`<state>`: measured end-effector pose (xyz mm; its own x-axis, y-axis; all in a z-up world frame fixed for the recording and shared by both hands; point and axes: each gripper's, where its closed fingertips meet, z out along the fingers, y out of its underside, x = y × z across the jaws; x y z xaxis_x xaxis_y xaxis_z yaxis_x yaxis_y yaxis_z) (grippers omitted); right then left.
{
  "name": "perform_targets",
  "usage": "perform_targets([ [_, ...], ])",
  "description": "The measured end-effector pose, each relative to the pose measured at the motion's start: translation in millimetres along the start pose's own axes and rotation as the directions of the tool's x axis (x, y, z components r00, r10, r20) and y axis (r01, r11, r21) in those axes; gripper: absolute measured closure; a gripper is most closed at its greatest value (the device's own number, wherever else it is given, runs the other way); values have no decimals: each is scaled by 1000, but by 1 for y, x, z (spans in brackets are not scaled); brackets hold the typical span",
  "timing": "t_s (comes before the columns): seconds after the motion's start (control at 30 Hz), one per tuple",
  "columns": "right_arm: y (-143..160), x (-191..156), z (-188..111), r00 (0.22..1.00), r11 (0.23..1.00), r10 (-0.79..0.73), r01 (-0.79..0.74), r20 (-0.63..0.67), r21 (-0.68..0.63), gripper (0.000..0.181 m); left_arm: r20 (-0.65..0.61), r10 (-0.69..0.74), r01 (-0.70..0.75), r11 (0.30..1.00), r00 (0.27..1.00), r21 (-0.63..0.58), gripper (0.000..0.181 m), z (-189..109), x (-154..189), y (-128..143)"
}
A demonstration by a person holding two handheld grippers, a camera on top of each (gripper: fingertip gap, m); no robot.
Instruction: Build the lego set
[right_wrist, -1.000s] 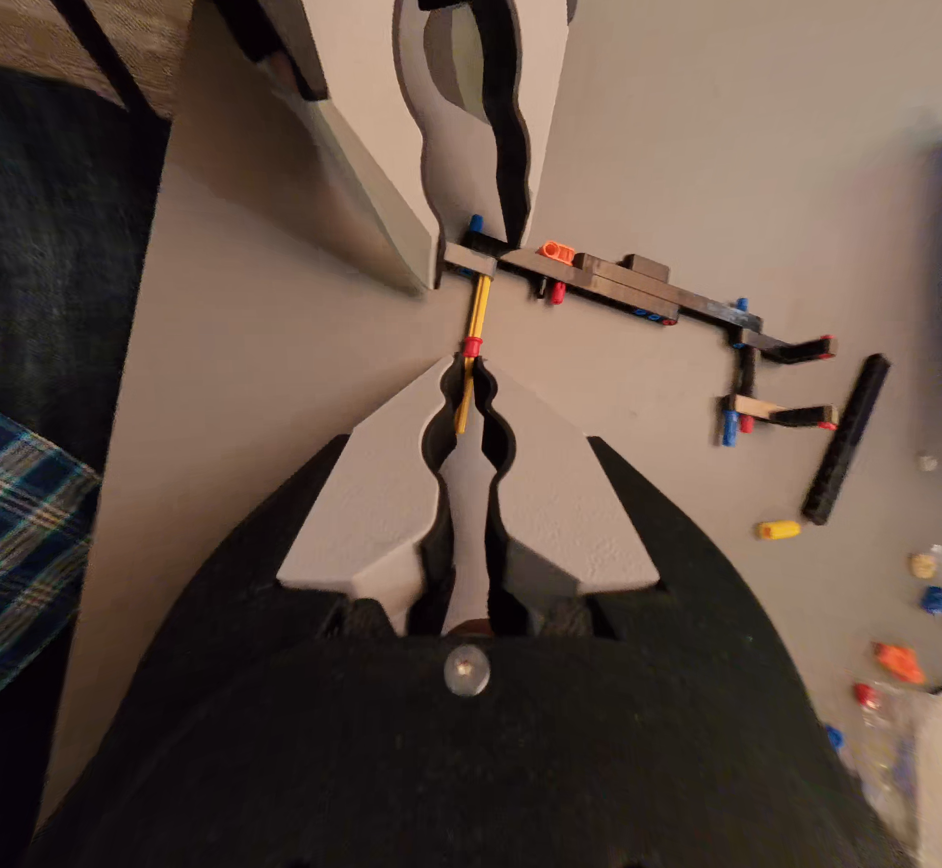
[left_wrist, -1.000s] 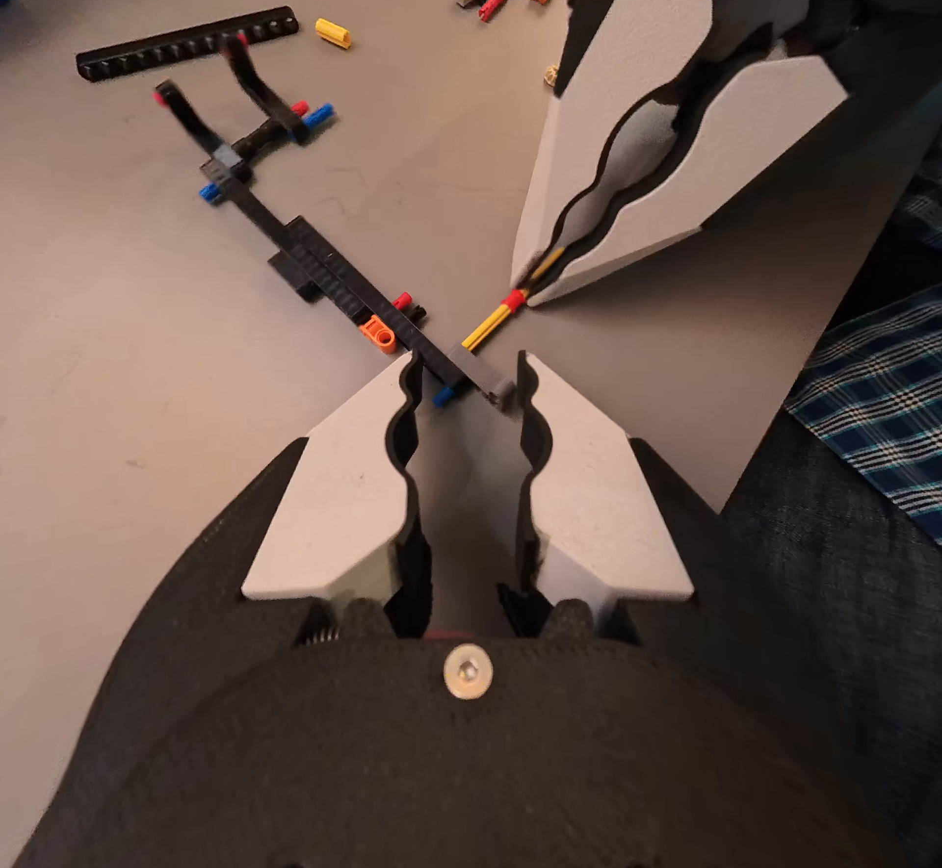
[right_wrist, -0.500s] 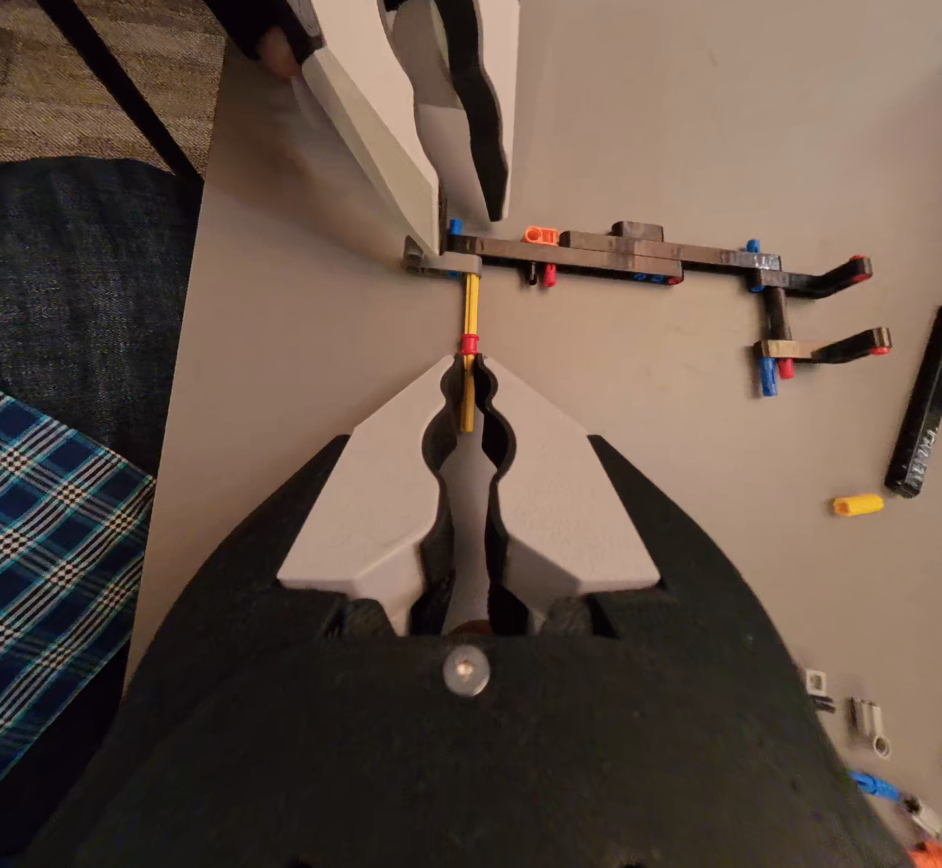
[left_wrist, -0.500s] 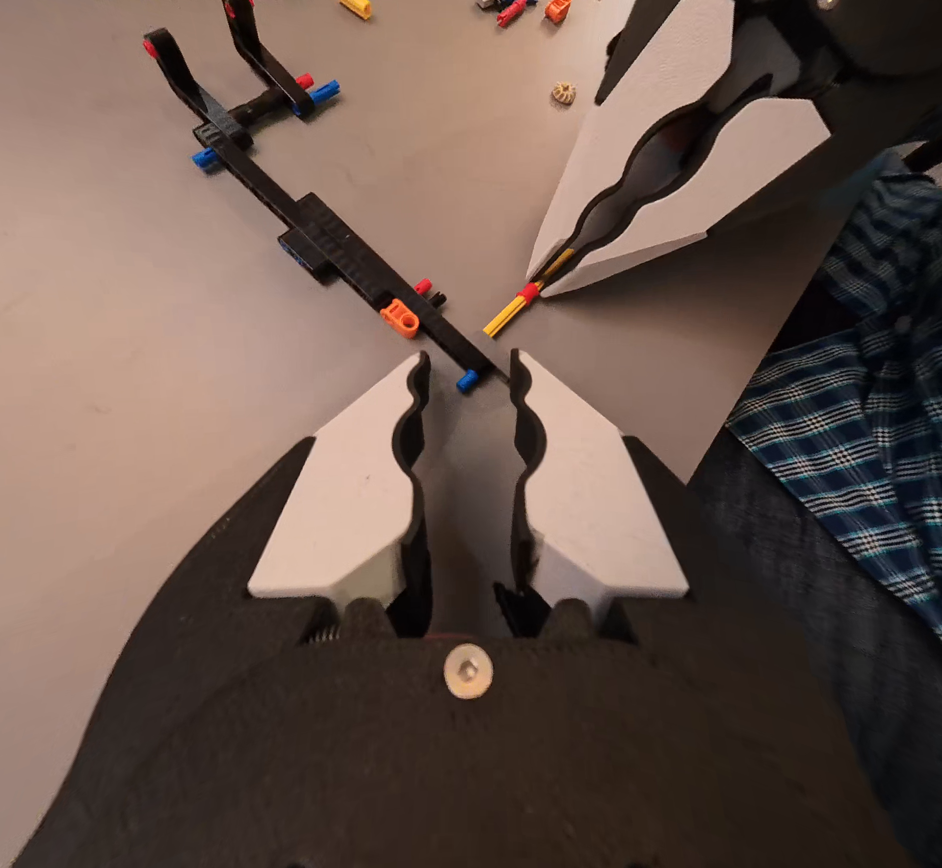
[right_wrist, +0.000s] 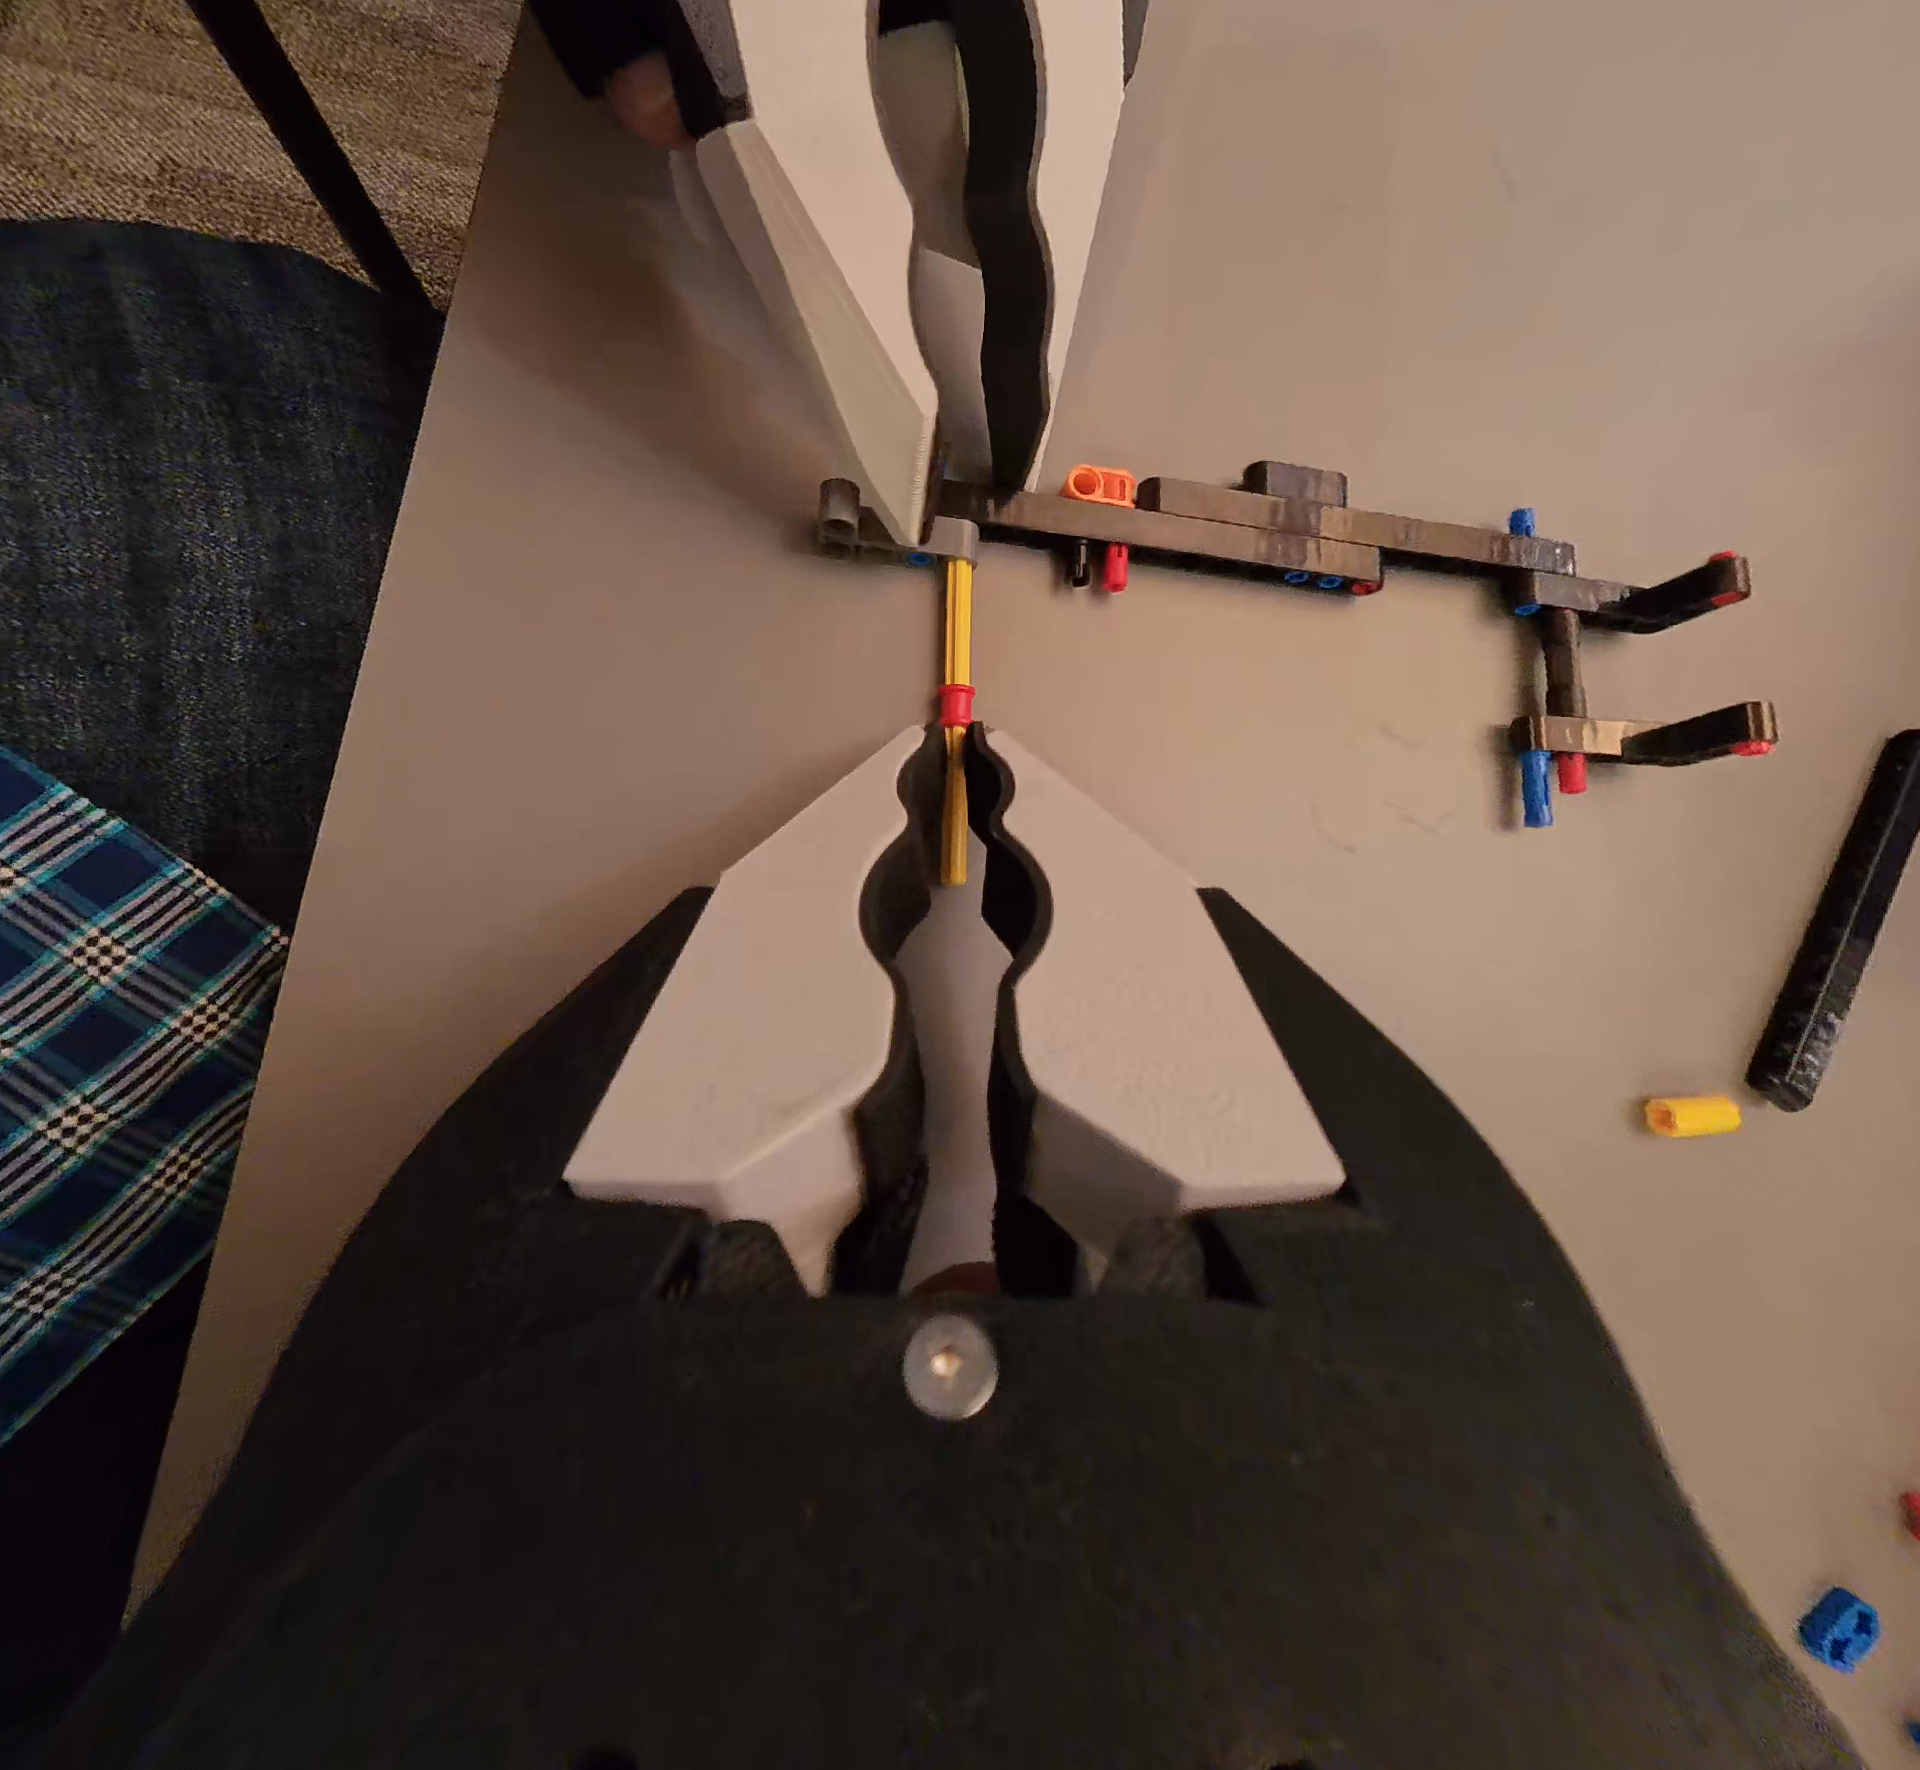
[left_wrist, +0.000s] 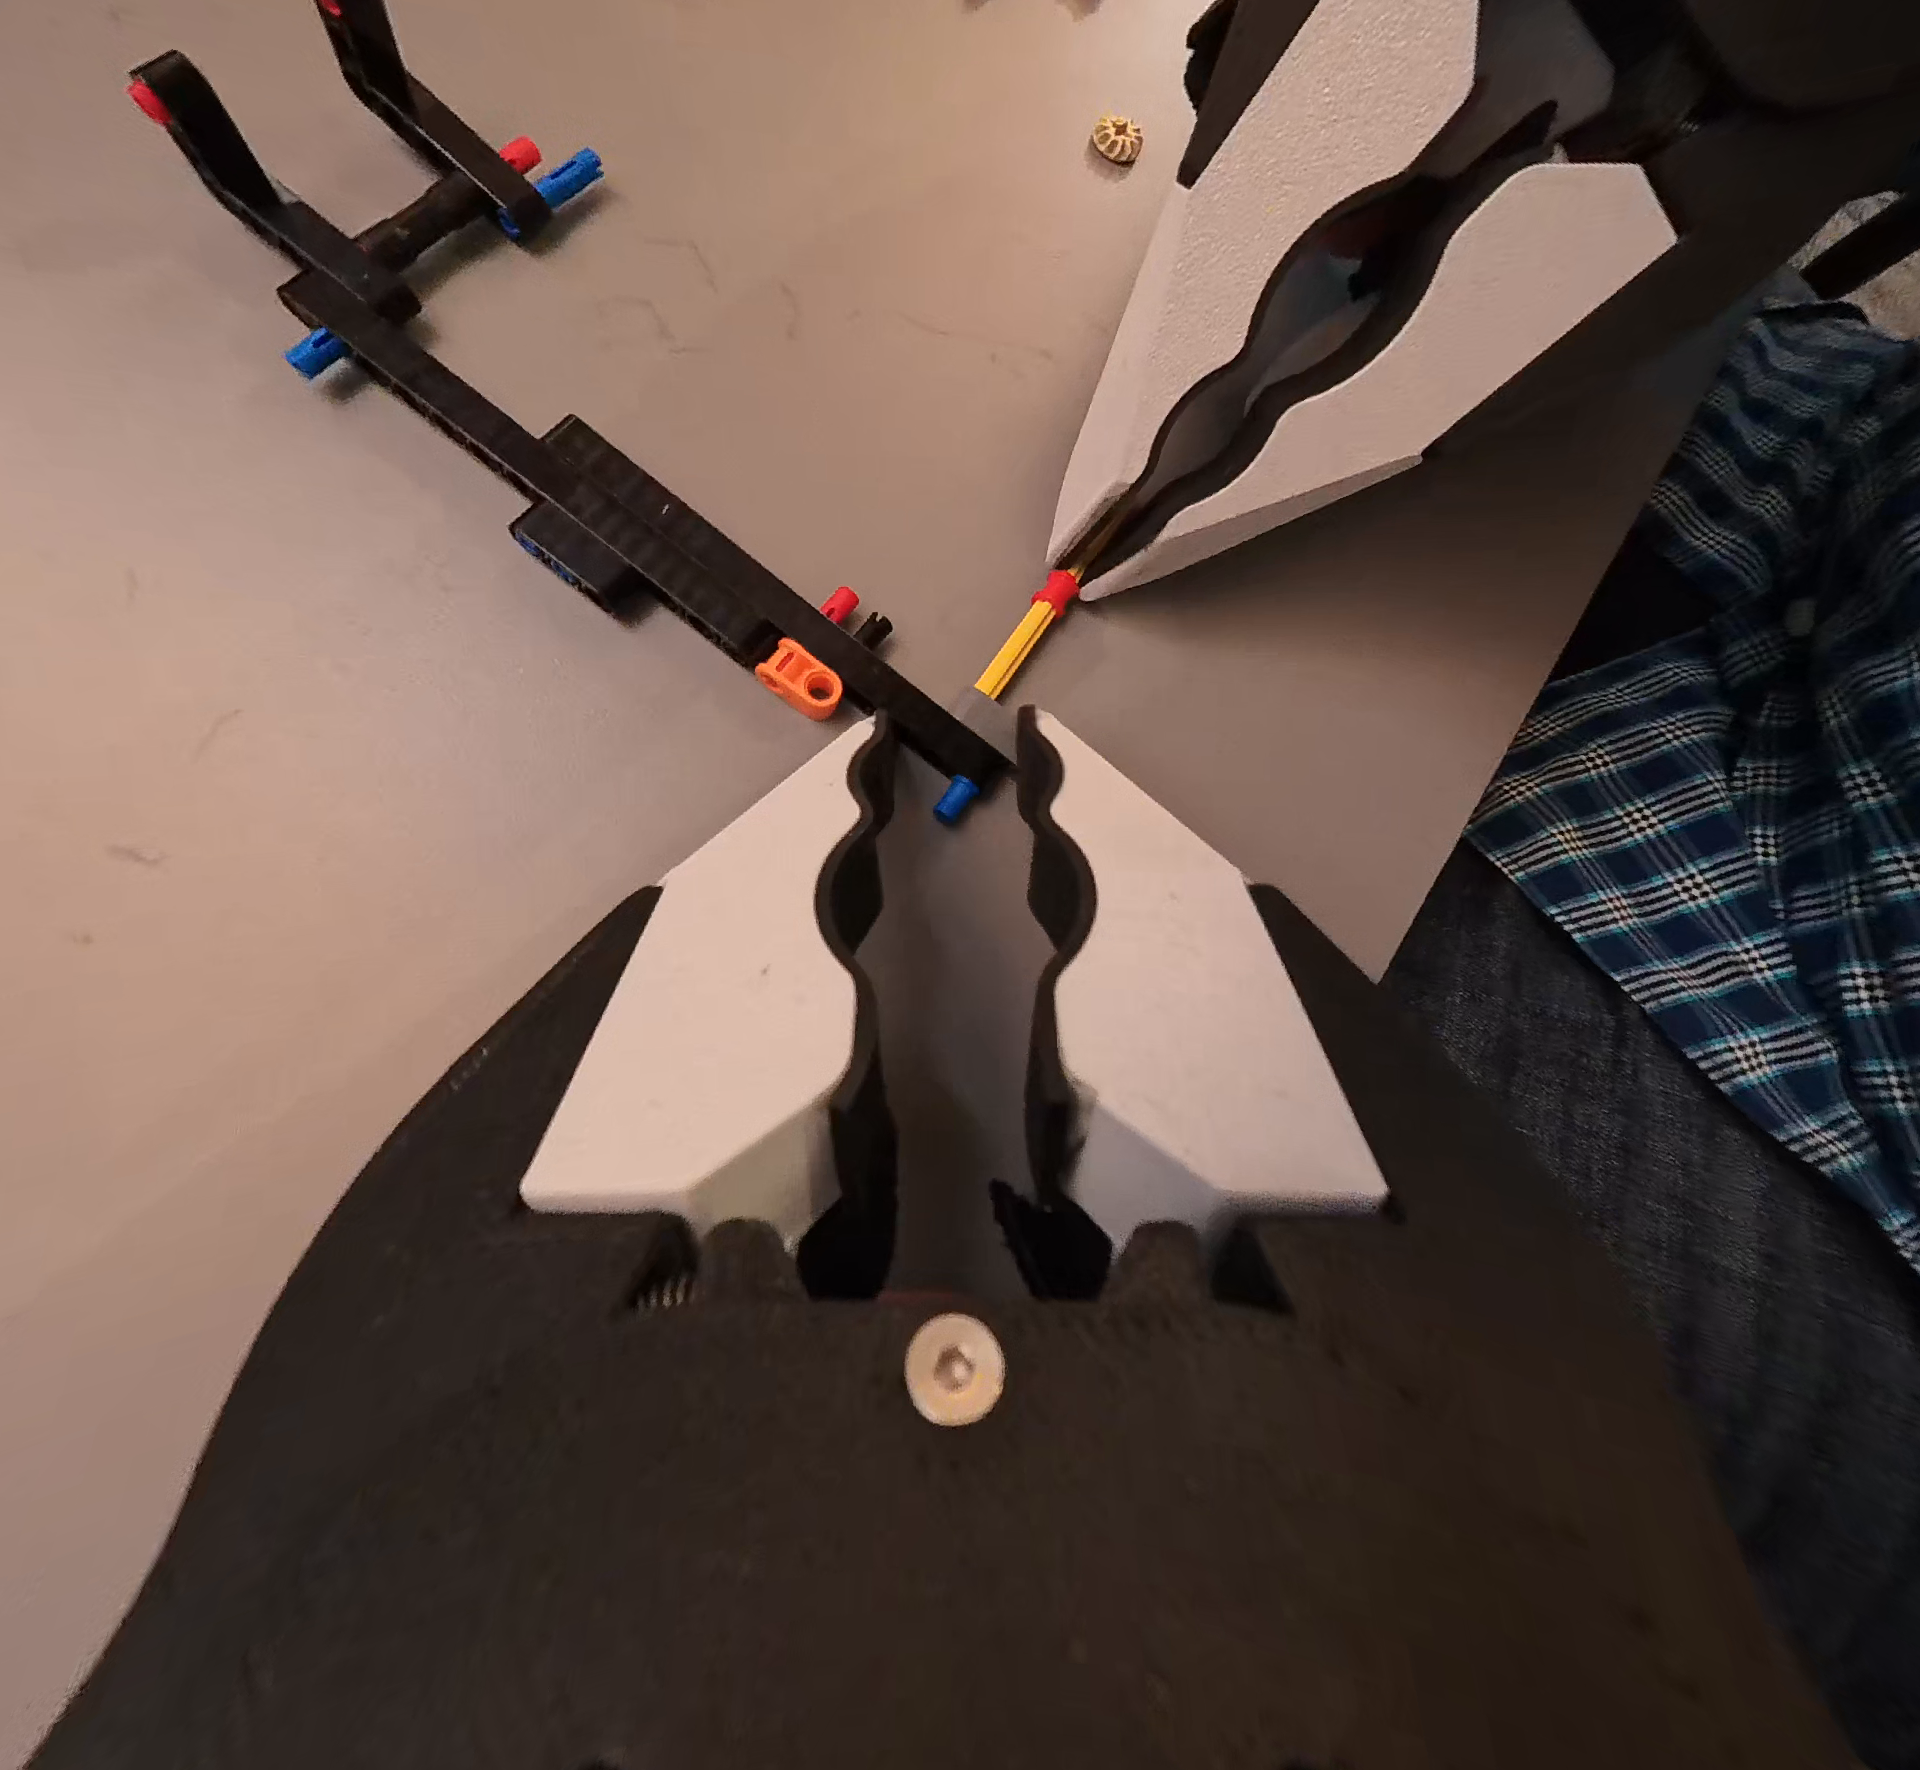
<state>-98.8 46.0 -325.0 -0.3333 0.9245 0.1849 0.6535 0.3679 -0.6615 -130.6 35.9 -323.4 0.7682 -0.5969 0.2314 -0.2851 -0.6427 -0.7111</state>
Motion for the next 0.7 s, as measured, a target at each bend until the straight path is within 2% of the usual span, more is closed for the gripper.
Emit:
perform_targets([
  [0.03,-1,-1,0,1000,1000,0,0,-1,-1,181,5,-3,3,1000,1000,1,161,0,-1,0],
  [0.33,-7,-7,5,999,1000,25,-25,-25,-11,181,71,-17,16,1000,997,13,164,0,-7,-1],
  [0.57,-7,-5,5,998,999,33,-33,-45,1,180,45,-93,92,996,995,21,165,-5,-6,0],
  [0.7,-7,-7,5,1000,1000,17,-17,-11,9,180,7,30,-30,999,1000,-23,168,-17,-3,3],
])
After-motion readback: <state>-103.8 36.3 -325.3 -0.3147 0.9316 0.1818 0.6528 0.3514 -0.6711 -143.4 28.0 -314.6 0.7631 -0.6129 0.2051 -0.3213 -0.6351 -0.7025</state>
